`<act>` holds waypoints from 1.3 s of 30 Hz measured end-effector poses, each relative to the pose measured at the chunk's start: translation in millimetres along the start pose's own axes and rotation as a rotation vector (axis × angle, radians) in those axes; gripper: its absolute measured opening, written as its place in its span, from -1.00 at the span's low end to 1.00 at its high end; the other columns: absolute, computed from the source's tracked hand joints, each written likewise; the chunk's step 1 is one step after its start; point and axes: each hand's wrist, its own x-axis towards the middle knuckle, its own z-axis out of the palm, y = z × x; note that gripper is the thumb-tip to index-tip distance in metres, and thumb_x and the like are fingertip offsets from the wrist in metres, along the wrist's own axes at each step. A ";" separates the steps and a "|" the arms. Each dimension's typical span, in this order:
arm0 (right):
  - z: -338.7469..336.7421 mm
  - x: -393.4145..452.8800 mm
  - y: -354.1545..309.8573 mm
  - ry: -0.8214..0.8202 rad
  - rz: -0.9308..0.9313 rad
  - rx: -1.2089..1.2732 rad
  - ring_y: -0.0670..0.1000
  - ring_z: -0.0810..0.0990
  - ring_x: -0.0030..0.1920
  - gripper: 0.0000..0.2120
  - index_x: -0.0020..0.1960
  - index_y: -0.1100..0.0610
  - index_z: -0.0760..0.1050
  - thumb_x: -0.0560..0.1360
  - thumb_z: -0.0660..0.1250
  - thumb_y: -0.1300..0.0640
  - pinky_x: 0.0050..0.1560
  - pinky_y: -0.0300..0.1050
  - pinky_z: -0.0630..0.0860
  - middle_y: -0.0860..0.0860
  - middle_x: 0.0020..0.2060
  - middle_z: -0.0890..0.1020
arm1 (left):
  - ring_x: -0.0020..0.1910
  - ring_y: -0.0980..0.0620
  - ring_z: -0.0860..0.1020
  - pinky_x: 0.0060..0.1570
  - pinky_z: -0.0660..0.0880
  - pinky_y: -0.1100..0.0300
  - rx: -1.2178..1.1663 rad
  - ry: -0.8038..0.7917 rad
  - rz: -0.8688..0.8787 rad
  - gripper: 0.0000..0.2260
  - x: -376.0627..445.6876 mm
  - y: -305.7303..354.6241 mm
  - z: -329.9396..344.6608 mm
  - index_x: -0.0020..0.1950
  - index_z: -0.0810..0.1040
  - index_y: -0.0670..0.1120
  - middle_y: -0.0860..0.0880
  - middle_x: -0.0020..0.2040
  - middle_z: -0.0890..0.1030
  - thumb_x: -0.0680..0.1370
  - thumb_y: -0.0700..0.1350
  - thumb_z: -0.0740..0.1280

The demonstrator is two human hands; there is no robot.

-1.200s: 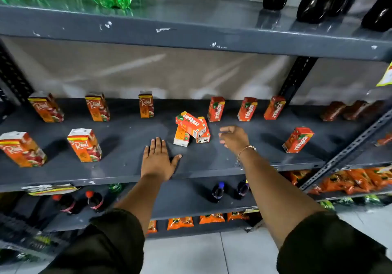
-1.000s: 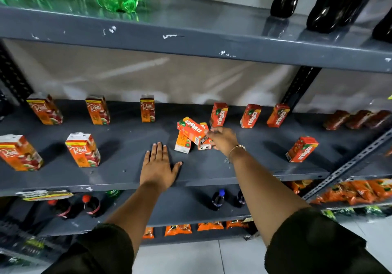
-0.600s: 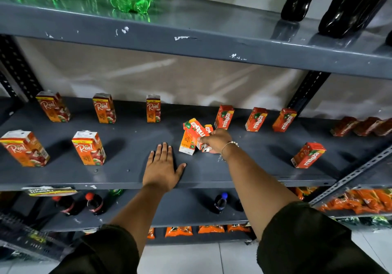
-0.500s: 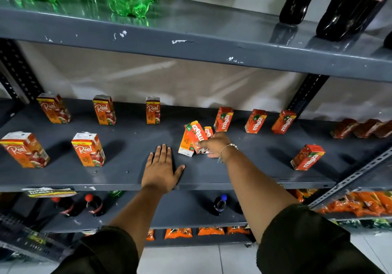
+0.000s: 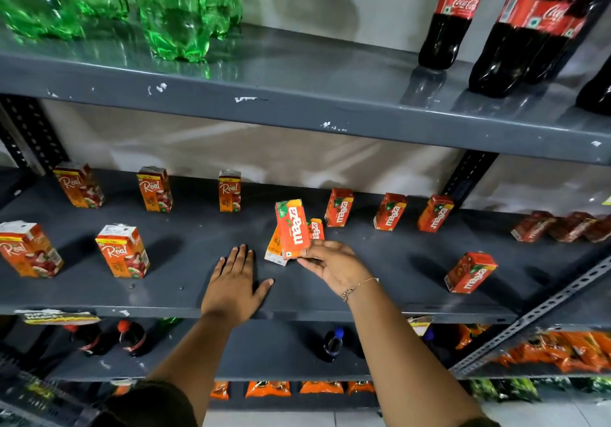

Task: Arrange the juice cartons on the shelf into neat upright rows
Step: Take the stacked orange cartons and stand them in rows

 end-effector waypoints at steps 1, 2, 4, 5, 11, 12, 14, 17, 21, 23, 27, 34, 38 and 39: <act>0.5 -2.5 -2.5 -0.023 -0.027 0.008 0.02 0.67 -0.10 -0.87 -0.15 0.26 0.58 0.41 0.32 0.44 -0.11 -0.17 0.65 0.07 -0.19 0.71 | 0.54 -0.01 -0.06 0.52 -0.08 0.04 -0.001 -0.002 -0.002 -0.19 0.3 -0.1 0.0 0.51 -0.02 -0.12 -0.08 0.56 0.03 0.41 0.36 -0.21; -0.3 -3.6 -4.5 -0.037 -0.051 0.005 -0.01 0.68 -0.11 -0.86 -0.13 0.25 0.59 0.42 0.32 0.44 -0.10 -0.18 0.65 0.04 -0.21 0.72 | 0.54 -0.01 -0.05 0.52 -0.08 0.04 -0.002 -0.004 -0.004 -0.19 0.1 -0.5 0.4 0.51 -0.02 -0.12 -0.08 0.56 0.03 0.41 0.36 -0.20; -1.8 -8.0 -11.1 -0.055 -0.085 -0.007 -0.04 0.69 -0.14 -0.84 -0.09 0.23 0.59 0.42 0.32 0.42 -0.03 -0.19 0.63 0.01 -0.22 0.73 | 0.54 -0.01 -0.04 0.52 -0.07 0.04 -0.009 0.001 -0.007 -0.19 0.0 -0.3 0.6 0.51 -0.01 -0.11 -0.08 0.56 0.04 0.41 0.37 -0.19; -3.1 -9.6 -13.8 -0.063 -0.098 -0.010 -0.05 0.69 -0.13 -0.84 -0.08 0.22 0.58 0.43 0.32 0.41 0.00 -0.17 0.62 0.01 -0.20 0.72 | 0.54 0.00 -0.04 0.52 -0.07 0.04 -0.013 0.003 -0.010 -0.19 0.0 -0.1 0.6 0.51 -0.01 -0.11 -0.08 0.56 0.05 0.41 0.37 -0.18; -14.2 -10.3 -17.3 -0.087 -0.130 -0.043 0.01 0.67 -0.03 -0.81 0.01 0.24 0.55 0.42 0.33 0.40 0.05 -0.17 0.61 0.07 -0.10 0.70 | 0.54 0.01 -0.05 0.52 -0.07 0.06 -0.012 0.006 -0.021 -0.17 0.5 1.4 0.8 0.52 -0.01 -0.11 -0.06 0.56 0.03 0.39 0.38 -0.21; -19.0 -10.3 -14.3 -0.077 -0.120 -0.057 0.02 0.67 -0.02 -0.81 0.03 0.27 0.55 0.42 0.34 0.39 0.04 -0.17 0.62 0.09 -0.08 0.70 | 0.54 0.01 -0.05 0.52 -0.08 0.06 -0.010 0.008 -0.021 -0.17 0.4 1.3 0.9 0.52 -0.01 -0.11 -0.06 0.56 0.03 0.39 0.38 -0.21; -35.7 -12.7 -4.5 -0.049 -0.102 -0.062 0.04 0.67 0.00 -0.76 0.09 0.35 0.50 0.42 0.33 0.39 0.01 -0.19 0.62 0.15 -0.03 0.67 | 0.54 0.01 -0.06 0.52 -0.09 0.06 -0.007 0.010 -0.025 -0.16 0.1 2.2 0.9 0.52 -0.02 -0.12 -0.06 0.56 0.02 0.37 0.38 -0.22; -77.0 -20.0 11.0 0.079 -0.115 -0.028 0.09 0.66 0.02 -0.72 0.11 0.41 0.46 0.40 0.33 0.42 0.10 -0.11 0.60 0.24 0.01 0.65 | 0.54 0.01 -0.06 0.52 -0.12 0.04 0.015 0.027 -0.012 -0.13 0.9 6.2 -0.9 0.51 -0.05 -0.13 -0.08 0.56 0.04 0.35 0.39 -0.22; -139.7 -30.6 3.8 0.312 -0.228 -0.206 -0.06 0.64 -0.28 -0.72 -0.10 0.32 0.54 0.24 0.54 0.31 -0.19 -0.35 0.56 0.02 -0.39 0.68 | 0.54 0.02 -0.02 0.51 -0.11 0.04 -0.021 0.060 0.007 -0.07 5.9 17.0 -3.1 0.51 -0.02 -0.14 -0.08 0.55 0.09 0.32 0.45 -0.13; -162.2 -32.6 -1.8 0.356 -0.253 -0.386 -0.19 0.62 -0.40 -0.74 -0.03 0.35 0.54 0.30 0.47 0.38 -0.39 -0.43 0.49 -0.07 -0.45 0.68 | 0.53 0.00 0.03 0.51 -0.05 0.03 -0.125 0.085 -0.074 -0.04 6.4 17.3 -1.7 0.51 0.03 -0.12 -0.08 0.54 0.13 0.29 0.49 -0.09; -196.6 -28.1 0.3 0.387 -0.254 -0.549 -0.02 0.65 -0.23 -0.69 0.07 0.43 0.49 0.34 0.38 0.48 -0.31 -0.35 0.57 0.20 -0.17 0.66 | 0.52 -0.04 0.08 0.51 0.03 0.01 -0.139 0.116 -0.112 -0.05 5.2 15.0 4.0 0.49 0.10 -0.11 -0.09 0.53 0.17 0.30 0.51 -0.05; -204.7 -32.5 0.3 0.386 -0.225 -0.659 0.11 0.60 -0.04 -0.68 0.03 0.18 0.49 0.31 0.42 0.37 -0.19 -0.22 0.53 0.23 -0.04 0.65 | 0.51 -0.06 0.12 0.50 0.06 -0.01 -0.126 0.132 -0.104 -0.13 5.5 15.7 3.4 0.48 0.14 -0.12 -0.11 0.52 0.19 0.38 0.45 0.08; -205.4 -32.4 -5.3 0.421 -0.196 -0.732 0.04 0.52 -0.17 -0.73 -0.08 0.02 0.45 0.40 0.34 0.37 -0.45 -0.24 0.39 0.14 -0.15 0.61 | 0.51 -0.04 0.12 0.50 0.08 0.00 -0.111 0.135 -0.115 -0.12 6.1 15.4 3.9 0.48 0.15 -0.11 -0.09 0.52 0.20 0.36 0.47 0.05; -205.8 -31.4 -5.4 0.425 -0.201 -0.744 0.03 0.51 -0.19 -0.73 -0.10 0.02 0.44 0.40 0.34 0.37 -0.46 -0.23 0.38 0.11 -0.18 0.60 | 0.51 -0.03 0.12 0.50 0.08 0.00 -0.111 0.135 -0.119 -0.12 6.5 15.0 4.3 0.48 0.16 -0.11 -0.08 0.52 0.20 0.36 0.47 0.05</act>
